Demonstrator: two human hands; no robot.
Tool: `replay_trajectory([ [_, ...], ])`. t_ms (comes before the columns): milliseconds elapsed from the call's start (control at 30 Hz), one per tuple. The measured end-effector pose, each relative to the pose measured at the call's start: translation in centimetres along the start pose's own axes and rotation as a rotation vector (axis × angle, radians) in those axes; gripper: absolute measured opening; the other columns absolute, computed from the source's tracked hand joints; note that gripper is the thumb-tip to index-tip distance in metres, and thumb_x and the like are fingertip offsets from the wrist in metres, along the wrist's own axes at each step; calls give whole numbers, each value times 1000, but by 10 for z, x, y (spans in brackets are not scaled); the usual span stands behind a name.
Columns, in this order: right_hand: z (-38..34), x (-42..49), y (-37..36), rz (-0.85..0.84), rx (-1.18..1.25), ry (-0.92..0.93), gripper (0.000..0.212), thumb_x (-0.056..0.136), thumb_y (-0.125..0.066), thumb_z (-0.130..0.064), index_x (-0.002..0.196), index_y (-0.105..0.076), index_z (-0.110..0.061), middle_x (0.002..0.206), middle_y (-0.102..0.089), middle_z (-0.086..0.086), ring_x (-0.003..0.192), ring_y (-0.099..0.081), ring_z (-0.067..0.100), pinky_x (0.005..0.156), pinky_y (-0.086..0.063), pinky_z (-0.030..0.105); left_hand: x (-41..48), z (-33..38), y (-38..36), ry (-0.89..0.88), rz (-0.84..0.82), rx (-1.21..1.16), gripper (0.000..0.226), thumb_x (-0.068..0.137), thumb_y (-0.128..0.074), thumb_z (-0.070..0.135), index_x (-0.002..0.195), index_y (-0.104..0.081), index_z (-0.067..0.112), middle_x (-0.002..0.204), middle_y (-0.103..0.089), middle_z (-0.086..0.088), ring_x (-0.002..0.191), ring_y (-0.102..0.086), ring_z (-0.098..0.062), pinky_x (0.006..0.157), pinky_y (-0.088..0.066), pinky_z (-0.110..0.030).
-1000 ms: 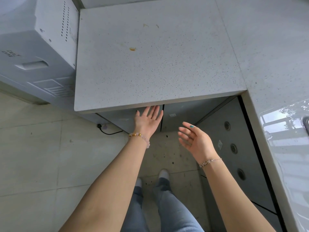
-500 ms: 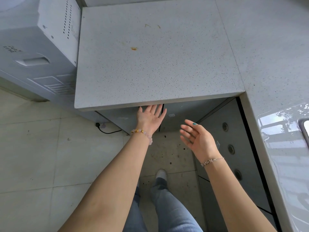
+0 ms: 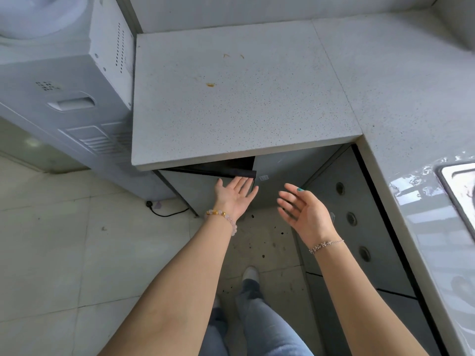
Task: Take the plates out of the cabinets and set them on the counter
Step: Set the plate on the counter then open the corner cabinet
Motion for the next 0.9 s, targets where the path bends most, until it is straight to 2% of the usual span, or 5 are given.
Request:
replay_trajectory([
  [333, 27, -52, -17, 22, -8, 41, 27, 94, -45, -18, 109, -66, -12, 94, -70, 4, 87, -66, 18, 79, -53, 31, -56, -1, 67, 117, 18, 264, 60, 99, -21, 44, 140, -38, 3, 146, -42, -14, 132, -42, -26, 100, -40, -45],
  [533, 46, -75, -25, 6, 0, 61, 24, 93, -45, -18, 105, -65, -13, 92, -68, 4, 86, -64, 19, 87, -50, 33, -84, 25, 126, 111, 94, 466, 56, 99, -23, 44, 102, -58, 1, 126, -57, -15, 99, -58, -25, 95, -42, -43],
  [667, 61, -86, -35, -19, -16, 67, 24, 94, -43, -19, 102, -65, -14, 85, -68, 0, 80, -63, 16, 83, -50, 30, -106, 72, 176, 9, 229, 713, 54, 99, -26, 41, 120, -53, 0, 101, -60, -11, 82, -56, -20, 79, -45, -36],
  [767, 72, -95, -42, -40, -23, 73, 24, 94, -41, -19, 98, -64, -15, 86, -67, 1, 81, -63, 16, 81, -49, 30, -123, 121, 210, -59, 349, 830, 53, 99, -27, 40, 123, -53, 1, 119, -59, -14, 93, -54, -20, 81, -41, -33],
  [900, 84, -103, -49, -53, -49, 65, 24, 94, -41, -18, 99, -64, -14, 88, -68, 2, 82, -64, 18, 76, -50, 30, -131, 126, 207, 29, 275, 1003, 54, 98, -27, 44, 115, -56, 2, 124, -58, -15, 97, -55, -21, 81, -43, -35],
])
Point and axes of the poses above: each hand's wrist, its own x-axis towards the middle knuckle, its own y-axis out of the back of the hand, z = x × y, the point moved 8 cm from there along x, towards the middle knuckle
